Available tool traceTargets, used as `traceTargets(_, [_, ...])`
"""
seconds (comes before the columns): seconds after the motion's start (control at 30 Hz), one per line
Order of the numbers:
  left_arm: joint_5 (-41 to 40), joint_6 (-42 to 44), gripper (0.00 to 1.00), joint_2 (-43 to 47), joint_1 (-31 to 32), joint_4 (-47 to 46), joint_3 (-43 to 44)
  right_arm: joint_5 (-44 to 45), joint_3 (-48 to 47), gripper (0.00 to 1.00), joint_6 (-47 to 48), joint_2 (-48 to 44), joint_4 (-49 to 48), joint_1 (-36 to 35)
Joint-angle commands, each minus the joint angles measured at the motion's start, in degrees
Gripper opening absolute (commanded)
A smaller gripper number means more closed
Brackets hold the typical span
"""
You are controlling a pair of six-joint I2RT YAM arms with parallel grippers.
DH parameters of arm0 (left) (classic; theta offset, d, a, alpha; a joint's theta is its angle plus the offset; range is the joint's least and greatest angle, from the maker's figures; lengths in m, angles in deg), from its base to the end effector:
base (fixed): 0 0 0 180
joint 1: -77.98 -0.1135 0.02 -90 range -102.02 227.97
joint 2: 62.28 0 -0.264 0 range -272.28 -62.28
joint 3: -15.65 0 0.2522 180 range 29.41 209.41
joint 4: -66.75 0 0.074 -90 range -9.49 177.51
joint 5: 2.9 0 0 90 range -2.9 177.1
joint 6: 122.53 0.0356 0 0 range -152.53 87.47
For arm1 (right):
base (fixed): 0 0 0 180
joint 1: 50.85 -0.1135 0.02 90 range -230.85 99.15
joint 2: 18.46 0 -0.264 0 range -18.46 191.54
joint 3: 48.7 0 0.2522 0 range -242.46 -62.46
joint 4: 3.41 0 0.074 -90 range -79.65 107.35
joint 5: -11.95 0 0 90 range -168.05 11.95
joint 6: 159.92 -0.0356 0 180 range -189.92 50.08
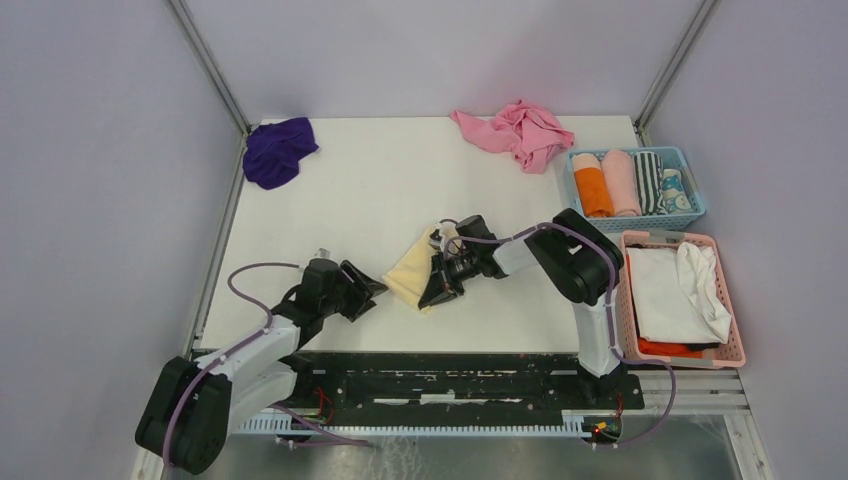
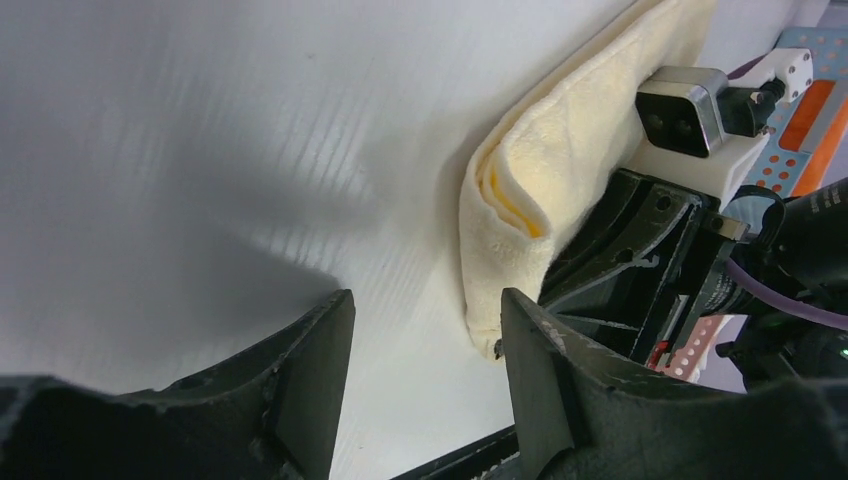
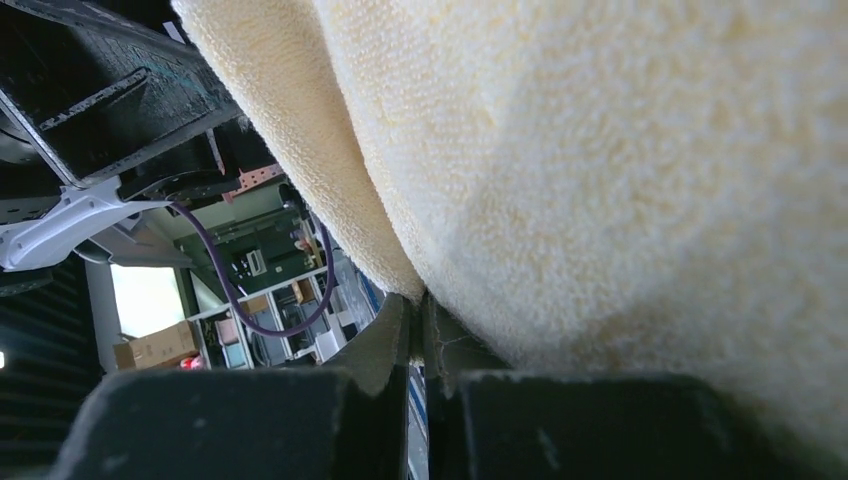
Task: Roll the towels
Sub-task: Roll the towel at the center of the board.
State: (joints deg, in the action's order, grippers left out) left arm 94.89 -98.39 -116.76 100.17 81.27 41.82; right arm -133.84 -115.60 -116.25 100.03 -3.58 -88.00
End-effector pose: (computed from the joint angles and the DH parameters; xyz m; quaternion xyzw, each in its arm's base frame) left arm 0.1545 -0.0682 0.1345 -0.3149 0.8589 -0.3222 0.2438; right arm 0.2702 0.2416 0.0744 0.0873 -0.8439 -0.5239 0.0761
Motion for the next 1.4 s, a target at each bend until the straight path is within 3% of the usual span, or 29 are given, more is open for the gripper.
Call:
traceTargets(0.0, [3.4,3.6,0.62,-4.6,-0.2,-8.1,0.4,1.2,-1.4,0.01,0.4,2.1,-0.7,0.5])
traceTargets(0.13, [4.2,3.3,0.61,-10.6,-0.3,-11.7,1.8,2.0,-2.2,0.02,2.4,2.2,2.5,0.5])
traceTargets(0.27, [3.8,3.3,0.54,-17.8,-0.2,-11.8,4.6,2.9,-2.6,0.06,3.5,1.3,4.7,0.5])
traceTargets(0.43, [3.1,2.3,0.45,-24.9,-0.3,-9.9,6.3,6.5,-3.2,0.23,7.0,-3.8,10.5,0.4])
traceTargets(0.57, [1.8,1.8,0.39,-27.5,-0.2,-8.8,6.0,15.3,-5.4,0.37,16.2,-10.9,23.8,-0.7])
traceTargets(0.7, [1.5,1.6,0.37,-28.9,-0.2,-8.8,5.8,30.8,-7.4,0.45,25.3,-19.1,35.0,-5.3])
traceTargets(0.83, [1.6,1.9,0.36,-29.7,0.0,-8.8,6.2,47.5,-8.3,0.45,30.9,-25.3,39.0,-13.4])
traceTargets(1.0, [1.6,1.9,0.36,-30.0,0.2,-8.9,6.2,60.4,-8.5,0.45,35.6,-27.1,36.9,-22.1])
traceTargets(1.37, [1.8,2.3,0.36,-29.6,0.2,-8.1,6.7,62.4,-12.0,0.44,40.0,-21.3,32.4,-25.9])
